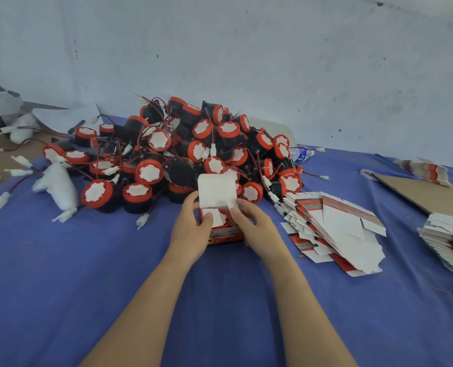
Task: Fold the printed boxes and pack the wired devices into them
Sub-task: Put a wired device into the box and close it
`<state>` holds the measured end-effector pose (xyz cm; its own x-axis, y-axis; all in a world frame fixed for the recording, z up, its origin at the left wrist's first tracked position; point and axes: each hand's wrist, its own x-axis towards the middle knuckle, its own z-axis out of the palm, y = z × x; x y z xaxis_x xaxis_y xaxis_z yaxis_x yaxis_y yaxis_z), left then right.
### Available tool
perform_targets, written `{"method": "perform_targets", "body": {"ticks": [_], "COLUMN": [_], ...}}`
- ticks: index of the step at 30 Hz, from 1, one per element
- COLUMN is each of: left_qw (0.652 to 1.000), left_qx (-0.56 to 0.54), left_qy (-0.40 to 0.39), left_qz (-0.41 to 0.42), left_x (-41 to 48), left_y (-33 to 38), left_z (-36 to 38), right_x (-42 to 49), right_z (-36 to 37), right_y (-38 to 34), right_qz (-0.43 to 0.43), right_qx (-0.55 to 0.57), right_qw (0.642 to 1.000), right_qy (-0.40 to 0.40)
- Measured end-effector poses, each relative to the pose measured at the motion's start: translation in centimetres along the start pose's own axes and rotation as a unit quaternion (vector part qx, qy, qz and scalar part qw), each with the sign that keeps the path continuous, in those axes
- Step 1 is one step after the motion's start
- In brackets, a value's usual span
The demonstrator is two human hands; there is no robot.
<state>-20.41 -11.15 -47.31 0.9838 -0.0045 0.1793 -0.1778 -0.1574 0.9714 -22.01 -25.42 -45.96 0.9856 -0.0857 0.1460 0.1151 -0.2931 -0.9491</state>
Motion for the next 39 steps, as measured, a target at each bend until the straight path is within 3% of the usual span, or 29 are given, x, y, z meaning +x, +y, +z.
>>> {"method": "perform_targets", "body": {"ticks": [4, 8, 15, 24, 31, 34, 39], "left_qw": [1.000, 1.000, 1.000, 1.000, 0.999, 0.999, 0.999], "left_qx": [0.007, 0.011, 0.014, 0.013, 0.033, 0.041, 0.038], "left_qy": [0.016, 0.017, 0.012, 0.011, 0.008, 0.003, 0.011], "left_qz": [0.009, 0.006, 0.011, 0.008, 0.017, 0.019, 0.022], "left_x": [0.0, -0.1, -0.1, -0.2, -0.3, -0.3, -0.3], "left_y": [-0.2, -0.2, -0.1, 0.1, 0.2, 0.2, 0.0], "left_z": [0.1, 0.1, 0.1, 0.1, 0.1, 0.2, 0.3], "right_x": [-0.3, -0.2, 0.4, 0.7, 1.9, 2.1, 1.5], "right_z": [0.5, 0.5, 1.5, 0.9, 0.3, 0.4, 0.7], "right_y": [0.1, 0.2, -0.1, -0.2, -0.6, -0.6, -0.3], "right_qz": [-0.016, -0.029, 0.061, 0.073, 0.157, 0.145, 0.097], "right_qx": [-0.079, -0.074, 0.041, 0.019, -0.060, -0.108, -0.078], "right_qw": [0.997, 0.996, 0.993, 0.995, 0.985, 0.983, 0.990], "right_qy": [0.012, 0.040, 0.096, 0.073, 0.045, 0.046, 0.073]}}
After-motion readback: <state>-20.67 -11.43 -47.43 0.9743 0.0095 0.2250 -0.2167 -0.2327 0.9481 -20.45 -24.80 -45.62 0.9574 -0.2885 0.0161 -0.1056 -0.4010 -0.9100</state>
